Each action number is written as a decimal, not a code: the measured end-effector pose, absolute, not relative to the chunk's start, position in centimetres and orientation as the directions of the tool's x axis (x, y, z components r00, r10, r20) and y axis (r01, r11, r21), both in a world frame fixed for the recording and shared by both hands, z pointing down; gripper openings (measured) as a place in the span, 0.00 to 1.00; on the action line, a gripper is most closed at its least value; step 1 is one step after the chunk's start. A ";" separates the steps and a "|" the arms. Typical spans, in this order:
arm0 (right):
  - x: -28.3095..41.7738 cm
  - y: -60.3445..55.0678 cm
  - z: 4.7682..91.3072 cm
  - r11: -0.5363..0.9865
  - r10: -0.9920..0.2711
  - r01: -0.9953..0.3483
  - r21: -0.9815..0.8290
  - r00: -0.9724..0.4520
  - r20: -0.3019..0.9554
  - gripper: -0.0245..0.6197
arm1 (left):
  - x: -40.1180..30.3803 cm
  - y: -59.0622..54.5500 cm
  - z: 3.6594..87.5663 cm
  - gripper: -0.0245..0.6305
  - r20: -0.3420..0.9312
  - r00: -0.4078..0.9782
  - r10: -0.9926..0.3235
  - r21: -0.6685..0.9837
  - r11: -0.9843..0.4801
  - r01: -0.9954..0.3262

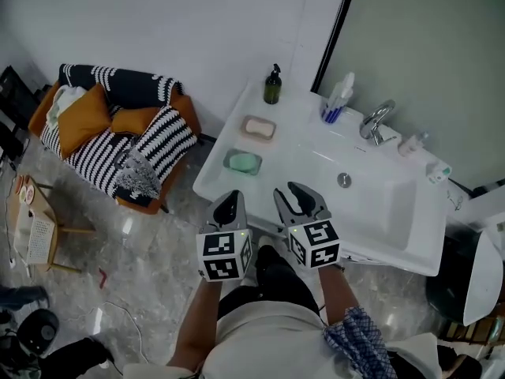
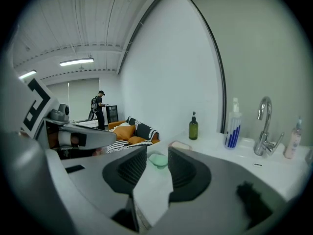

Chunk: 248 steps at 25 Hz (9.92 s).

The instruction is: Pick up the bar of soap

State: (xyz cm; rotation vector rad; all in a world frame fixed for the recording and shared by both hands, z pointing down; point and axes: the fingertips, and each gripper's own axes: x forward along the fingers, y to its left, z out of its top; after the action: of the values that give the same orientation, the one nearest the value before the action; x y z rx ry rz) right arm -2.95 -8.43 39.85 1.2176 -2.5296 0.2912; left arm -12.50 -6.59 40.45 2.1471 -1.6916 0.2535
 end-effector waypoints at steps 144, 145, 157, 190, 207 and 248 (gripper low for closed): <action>-10.4 -33.3 57.9 0.995 -0.081 -0.084 0.047 -0.475 0.876 0.38 | -15.9 -20.5 47.1 0.05 0.553 -0.022 -0.833 0.141 0.120 -0.983; -10.5 -33.3 58.1 0.996 -0.070 -0.075 0.040 -0.463 0.883 0.38 | -15.9 -20.5 47.1 0.05 0.557 -0.021 -0.830 0.143 0.121 -0.982; -11.1 -33.6 58.7 0.998 0.018 -0.055 -0.042 -0.371 0.928 0.38 | -16.1 -20.9 47.6 0.05 0.557 -0.014 -0.830 0.159 0.123 -0.980; -9.6 -33.1 55.2 0.988 -0.085 -0.155 -0.010 -0.594 0.800 0.37 | -16.3 -20.3 47.4 0.05 0.559 -0.021 -0.829 0.132 0.114 -0.985; 1.6 -30.8 52.4 0.921 -0.252 -0.389 -0.001 -0.599 0.760 0.37 | -9.4 -22.1 45.6 0.05 0.515 0.144 -0.845 0.125 -0.092 -0.988; 9.1 -25.4 68.3 0.892 -0.045 -0.420 -0.171 -0.457 0.888 0.36 | -6.4 -24.2 48.9 0.05 0.607 0.160 -0.778 0.073 -0.146 -0.987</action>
State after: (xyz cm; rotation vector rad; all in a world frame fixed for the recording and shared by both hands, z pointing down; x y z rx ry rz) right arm 9.15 -25.40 68.29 0.3369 -2.0123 0.4507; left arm -6.44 -24.21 48.89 1.9864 -1.6708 0.6048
